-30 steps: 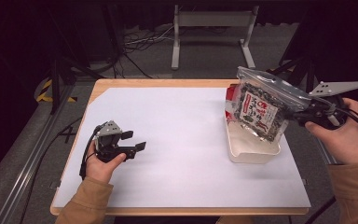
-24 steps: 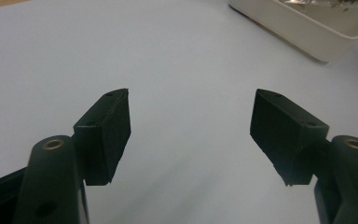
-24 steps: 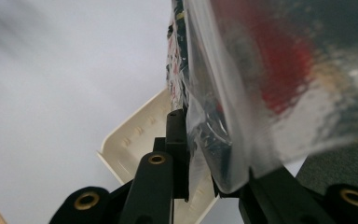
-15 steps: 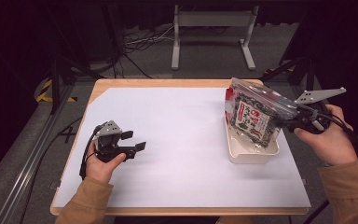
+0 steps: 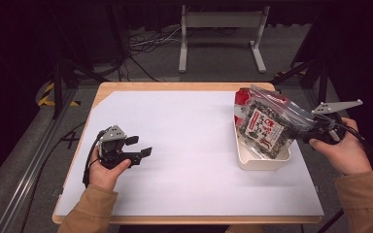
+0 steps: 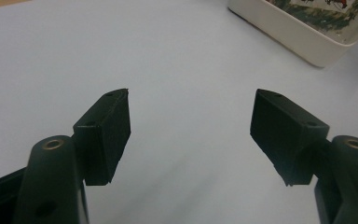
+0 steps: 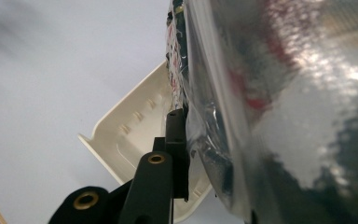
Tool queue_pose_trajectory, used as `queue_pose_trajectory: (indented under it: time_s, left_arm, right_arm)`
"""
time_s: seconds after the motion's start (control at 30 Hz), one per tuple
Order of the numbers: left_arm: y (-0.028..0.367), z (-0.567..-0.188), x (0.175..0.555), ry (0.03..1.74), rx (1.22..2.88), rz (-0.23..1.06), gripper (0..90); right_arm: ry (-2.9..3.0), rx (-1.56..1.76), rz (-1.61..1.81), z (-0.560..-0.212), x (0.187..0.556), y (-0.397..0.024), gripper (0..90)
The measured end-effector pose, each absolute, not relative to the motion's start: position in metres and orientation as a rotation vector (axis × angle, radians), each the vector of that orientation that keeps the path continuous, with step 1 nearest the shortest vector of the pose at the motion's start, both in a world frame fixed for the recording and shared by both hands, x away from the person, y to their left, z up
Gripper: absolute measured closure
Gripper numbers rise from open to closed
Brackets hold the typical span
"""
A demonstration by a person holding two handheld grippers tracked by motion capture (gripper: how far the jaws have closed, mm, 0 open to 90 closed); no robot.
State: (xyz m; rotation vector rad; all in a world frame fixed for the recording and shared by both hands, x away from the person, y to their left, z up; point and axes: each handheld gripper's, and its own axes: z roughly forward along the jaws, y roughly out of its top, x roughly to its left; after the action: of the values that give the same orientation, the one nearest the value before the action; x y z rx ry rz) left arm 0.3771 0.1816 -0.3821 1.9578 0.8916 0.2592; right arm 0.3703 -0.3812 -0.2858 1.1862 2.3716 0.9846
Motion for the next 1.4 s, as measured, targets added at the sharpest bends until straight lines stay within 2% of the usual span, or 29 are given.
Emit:
queue_pose_trajectory:
  time_s: [0.5,0.6,0.73,0.93,1.07,1.4]
  left_arm:
    - [0.193,-0.388,0.375,0.893,1.953,0.277,28.7]
    - [0.198,-0.389,0.373,0.895,1.941,0.274,28.6]
    - [0.202,-0.389,0.371,0.898,1.935,0.276,28.5]
    - [0.205,-0.388,0.366,0.892,1.941,0.27,27.9]
    - [0.207,-0.385,0.362,0.871,1.938,0.279,27.3]
    - [0.212,-0.379,0.344,0.842,1.939,0.3,26.6]
  right_arm:
    - [2.27,1.145,1.084,-0.287,0.368,-0.385,75.5]
    - [2.245,1.136,1.089,-0.287,0.368,-0.383,65.7]
    - [2.23,1.133,1.097,-0.288,0.367,-0.382,59.5]
    - [2.168,1.156,1.128,-0.289,0.362,-0.387,40.8]
    - [2.132,1.16,1.161,-0.29,0.353,-0.392,36.8]
    - [2.107,1.127,1.17,-0.289,0.32,-0.39,34.4]
